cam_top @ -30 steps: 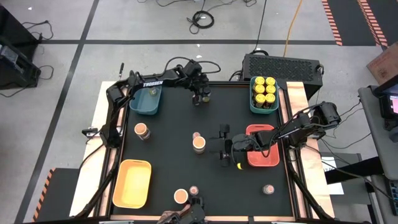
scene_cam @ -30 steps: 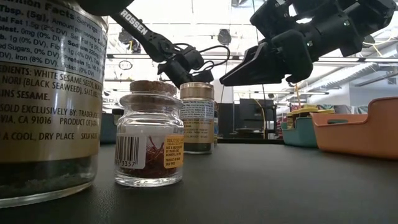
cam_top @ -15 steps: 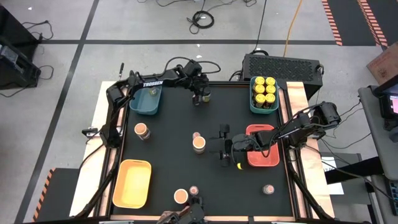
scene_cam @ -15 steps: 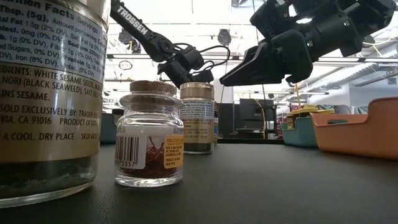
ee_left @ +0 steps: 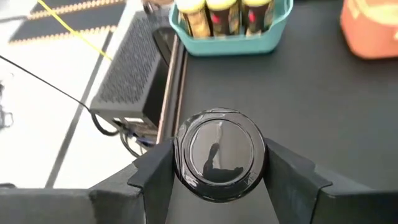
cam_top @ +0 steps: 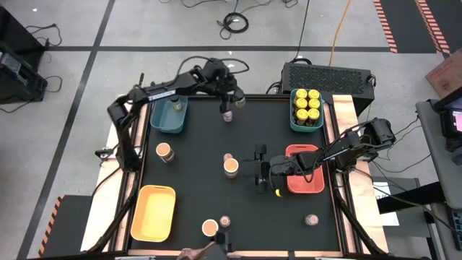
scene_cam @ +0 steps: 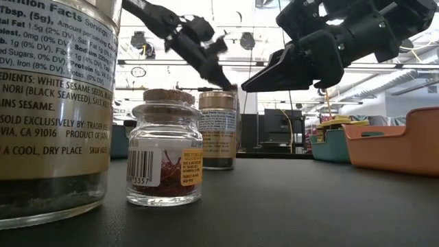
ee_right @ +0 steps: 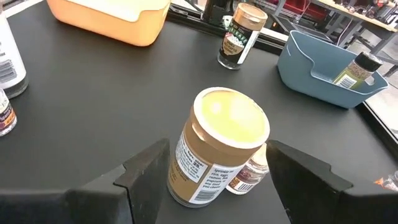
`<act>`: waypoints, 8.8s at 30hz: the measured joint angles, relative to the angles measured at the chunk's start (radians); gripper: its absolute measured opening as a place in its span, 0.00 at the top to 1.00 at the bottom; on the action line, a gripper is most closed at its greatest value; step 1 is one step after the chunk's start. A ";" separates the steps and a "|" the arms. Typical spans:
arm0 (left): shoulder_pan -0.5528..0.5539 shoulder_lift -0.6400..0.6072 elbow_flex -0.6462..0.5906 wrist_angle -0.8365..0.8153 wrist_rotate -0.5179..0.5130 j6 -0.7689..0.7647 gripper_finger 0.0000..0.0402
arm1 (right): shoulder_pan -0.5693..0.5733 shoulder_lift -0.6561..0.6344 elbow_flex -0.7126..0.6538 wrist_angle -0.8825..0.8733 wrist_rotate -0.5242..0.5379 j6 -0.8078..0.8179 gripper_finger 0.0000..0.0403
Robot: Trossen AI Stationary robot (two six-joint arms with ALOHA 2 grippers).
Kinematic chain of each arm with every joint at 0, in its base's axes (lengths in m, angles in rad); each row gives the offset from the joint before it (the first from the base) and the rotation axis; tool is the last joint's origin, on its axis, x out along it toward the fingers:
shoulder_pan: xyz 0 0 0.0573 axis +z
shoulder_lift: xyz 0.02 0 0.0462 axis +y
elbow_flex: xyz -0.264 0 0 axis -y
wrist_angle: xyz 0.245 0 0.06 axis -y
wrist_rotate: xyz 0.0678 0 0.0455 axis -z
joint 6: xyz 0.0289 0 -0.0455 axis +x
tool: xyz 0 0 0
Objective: Sort spices by type
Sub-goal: Put the black spice bottle into the blue bin, then put the gold spice bottle into the yellow bin
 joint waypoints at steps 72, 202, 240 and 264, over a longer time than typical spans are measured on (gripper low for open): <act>0.492 -0.614 -0.878 -0.083 -0.172 -0.212 0.37 | 0.003 0.000 0.000 -0.003 0.000 -0.004 0.35; -0.706 -0.380 -0.817 0.868 -0.481 -0.503 0.22 | 0.316 0.000 0.077 -0.219 0.010 0.484 0.35; -0.659 -0.331 -0.817 0.729 -0.411 -0.599 0.01 | 0.312 0.000 0.077 -0.228 0.031 0.486 0.35; -0.659 -0.218 -0.818 0.752 -0.319 -0.595 0.01 | 0.312 0.000 0.077 -0.248 0.031 0.482 0.35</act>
